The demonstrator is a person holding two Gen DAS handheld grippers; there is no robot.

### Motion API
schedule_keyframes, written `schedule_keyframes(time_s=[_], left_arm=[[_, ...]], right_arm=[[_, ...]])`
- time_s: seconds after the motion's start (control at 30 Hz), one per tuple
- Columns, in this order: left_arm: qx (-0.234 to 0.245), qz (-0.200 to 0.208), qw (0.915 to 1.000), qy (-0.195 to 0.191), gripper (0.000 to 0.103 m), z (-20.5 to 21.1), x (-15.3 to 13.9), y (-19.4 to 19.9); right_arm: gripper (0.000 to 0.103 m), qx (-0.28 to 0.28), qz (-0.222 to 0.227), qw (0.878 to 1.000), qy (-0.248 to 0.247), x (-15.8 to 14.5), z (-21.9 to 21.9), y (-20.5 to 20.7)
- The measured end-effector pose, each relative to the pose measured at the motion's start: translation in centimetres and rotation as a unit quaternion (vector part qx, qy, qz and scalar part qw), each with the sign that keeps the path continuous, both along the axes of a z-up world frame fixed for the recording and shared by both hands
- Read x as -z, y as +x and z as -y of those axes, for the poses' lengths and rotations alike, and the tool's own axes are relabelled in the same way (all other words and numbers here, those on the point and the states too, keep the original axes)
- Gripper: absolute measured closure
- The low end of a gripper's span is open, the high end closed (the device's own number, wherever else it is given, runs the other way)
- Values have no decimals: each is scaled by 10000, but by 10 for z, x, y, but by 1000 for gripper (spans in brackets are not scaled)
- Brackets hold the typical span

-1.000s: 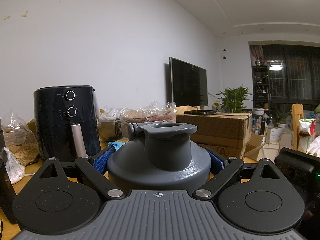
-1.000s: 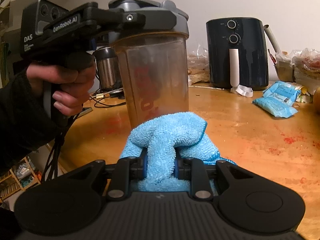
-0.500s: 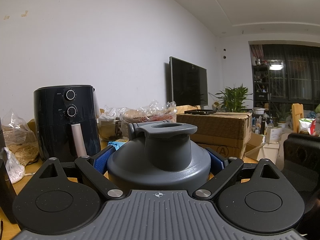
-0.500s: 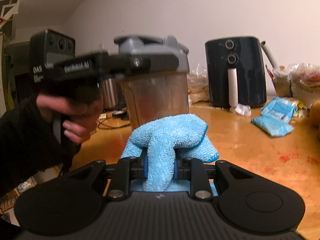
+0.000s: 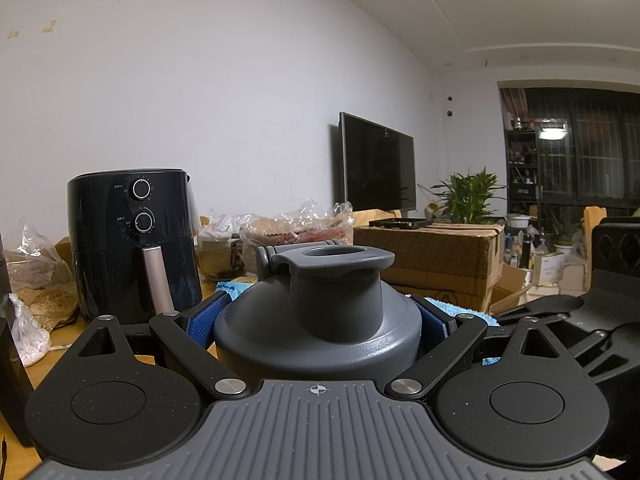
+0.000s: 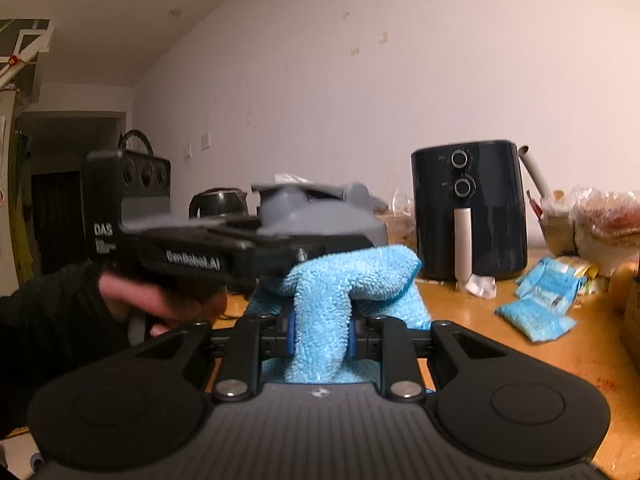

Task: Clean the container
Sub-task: 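Lower the bottle base back onto the cloth with the left tool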

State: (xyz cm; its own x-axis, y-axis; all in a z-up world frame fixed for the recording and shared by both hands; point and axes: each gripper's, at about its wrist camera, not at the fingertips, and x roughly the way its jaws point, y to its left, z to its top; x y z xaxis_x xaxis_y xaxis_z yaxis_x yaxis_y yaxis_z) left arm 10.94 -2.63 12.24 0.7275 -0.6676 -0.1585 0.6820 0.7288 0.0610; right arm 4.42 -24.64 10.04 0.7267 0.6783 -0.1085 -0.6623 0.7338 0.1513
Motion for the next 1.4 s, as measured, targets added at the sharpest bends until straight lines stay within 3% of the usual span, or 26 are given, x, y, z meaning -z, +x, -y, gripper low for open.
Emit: schedule_keyframes(time_s=[0.93,1.4], left_arm=[[-71,22,10000,7,8,2,1,-2],[-479,55,9988,-30,8,5,0,-6]], right_arm=[[84,10,-12,10000,44,4,2,2],[85,152,26,9999,5,4,3,0]])
